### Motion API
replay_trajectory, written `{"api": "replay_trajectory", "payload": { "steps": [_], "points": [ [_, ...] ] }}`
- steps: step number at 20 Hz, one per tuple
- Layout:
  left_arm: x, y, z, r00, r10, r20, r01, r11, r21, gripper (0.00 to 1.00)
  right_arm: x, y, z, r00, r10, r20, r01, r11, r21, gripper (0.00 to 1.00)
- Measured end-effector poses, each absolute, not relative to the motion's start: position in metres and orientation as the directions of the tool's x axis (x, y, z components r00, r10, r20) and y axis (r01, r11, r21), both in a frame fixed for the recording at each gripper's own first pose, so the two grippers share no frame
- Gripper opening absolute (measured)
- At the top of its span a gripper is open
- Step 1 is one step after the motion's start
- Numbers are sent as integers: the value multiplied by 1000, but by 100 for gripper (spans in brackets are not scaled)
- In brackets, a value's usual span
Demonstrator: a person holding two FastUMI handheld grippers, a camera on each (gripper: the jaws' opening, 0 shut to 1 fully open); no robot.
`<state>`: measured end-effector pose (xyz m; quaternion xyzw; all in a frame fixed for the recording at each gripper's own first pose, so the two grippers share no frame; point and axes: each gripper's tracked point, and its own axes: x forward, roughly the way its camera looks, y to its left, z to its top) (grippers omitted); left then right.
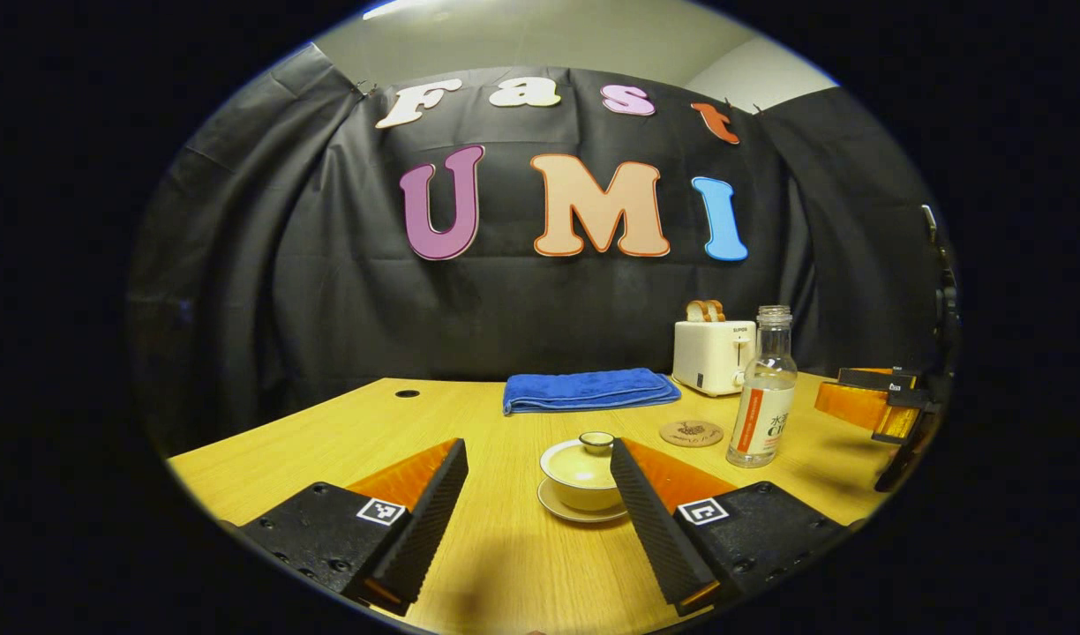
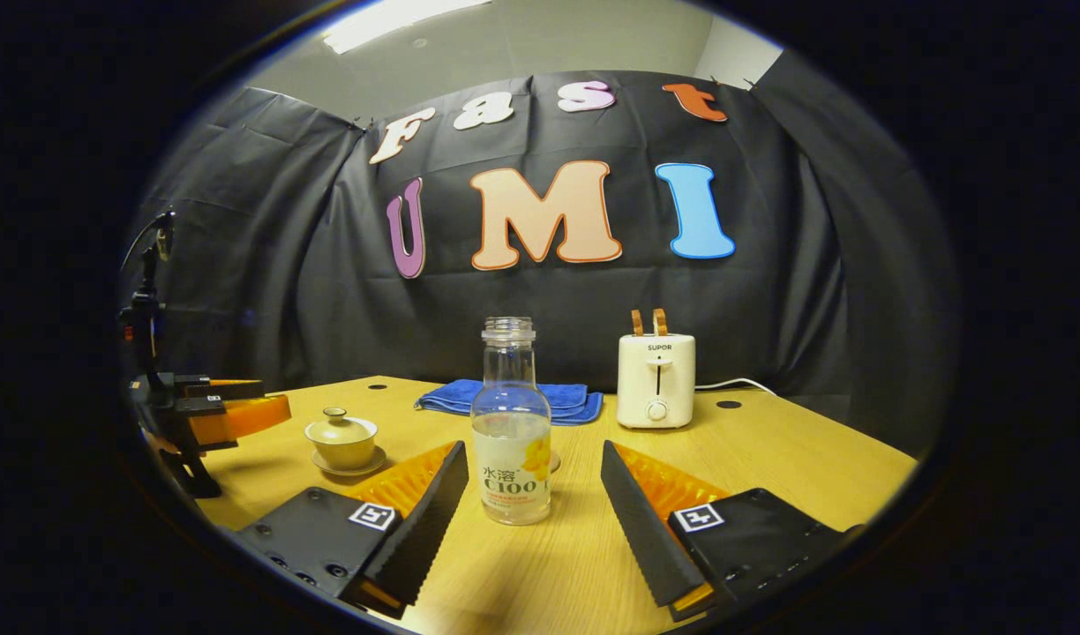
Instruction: Open the teacup lid with one hand, grasp the water bottle and pour water into the teacup with the other hand; after pouring, place the water bottle on the coaster and then close the teacup lid.
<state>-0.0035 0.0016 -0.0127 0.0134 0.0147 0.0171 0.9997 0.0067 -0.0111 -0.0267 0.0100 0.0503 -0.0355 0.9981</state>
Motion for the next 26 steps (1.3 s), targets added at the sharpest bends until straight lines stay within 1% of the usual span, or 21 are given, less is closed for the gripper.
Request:
{"api": "replay_trajectory", "payload": {
  "steps": [1, 2, 3, 4, 5, 8, 9, 10, 11, 14, 15, 16, 22, 24, 25, 26],
  "points": [
    [-3, -2, -13, 999, 24, -28, -23, 999, 24, 96, 7, -11, -29, 992, -73, -105, 75, 997, 15, 97],
    [-3, -4, -14, 999, 14, -30, -13, 1000, 26, 95, 6, -9, -28, 992, -70, -105, 72, 997, 15, 94],
    [-3, -6, -13, 1000, 3, -28, -2, 1000, 24, 95, 7, -9, -27, 992, -69, -101, 71, 997, 15, 97],
    [-2, -8, -14, 999, -12, -31, 13, 1000, 24, 95, 7, -10, -27, 992, -71, -106, 73, 997, 15, 97],
    [-2, -11, -14, 999, -26, -27, 27, 999, 23, 95, 7, -10, -27, 992, -71, -102, 73, 997, 15, 94],
    [2, -21, -14, 996, -80, -31, 81, 997, 22, 95, 7, -10, -27, 992, -72, -103, 74, 997, 15, 94],
    [4, -23, -14, 996, -89, -32, 90, 996, 21, 95, 6, -9, -28, 992, -67, -104, 69, 997, 16, 97],
    [7, -24, -15, 995, -95, -36, 95, 995, 22, 95, 7, -9, -28, 993, -66, -103, 68, 998, 15, 94],
    [10, -25, -15, 994, -100, -37, 101, 995, 21, 95, 7, -10, -28, 992, -66, -104, 68, 998, 16, 97],
    [22, -30, -19, 991, -116, -62, 117, 993, 22, 95, 7, -8, -28, 993, -62, -104, 64, 998, 16, 97],
    [26, -32, -22, 990, -120, -77, 122, 992, 23, 95, 7, -8, -28, 993, -61, -104, 63, 998, 17, 94],
    [31, -32, -25, 988, -120, -94, 123, 992, 24, 95, 7, -8, -28, 993, -60, -104, 62, 998, 17, 97],
    [53, -34, -36, 980, -119, -157, 125, 992, 29, 94, 6, -6, -27, 993, -53, -105, 55, 998, 18, 97],
    [57, -38, -39, 975, -126, -183, 136, 990, 40, 91, 6, -7, -27, 993, -52, -105, 54, 998, 18, 97],
    [59, -39, -40, 972, -130, -195, 141, 989, 46, 91, 6, -7, -28, 993, -52, -105, 54, 998, 18, 94],
    [60, -41, -44, 969, -133, -207, 147, 988, 53, 91, 6, -7, -28, 993, -51, -105, 53, 998, 18, 97]
  ]
}}
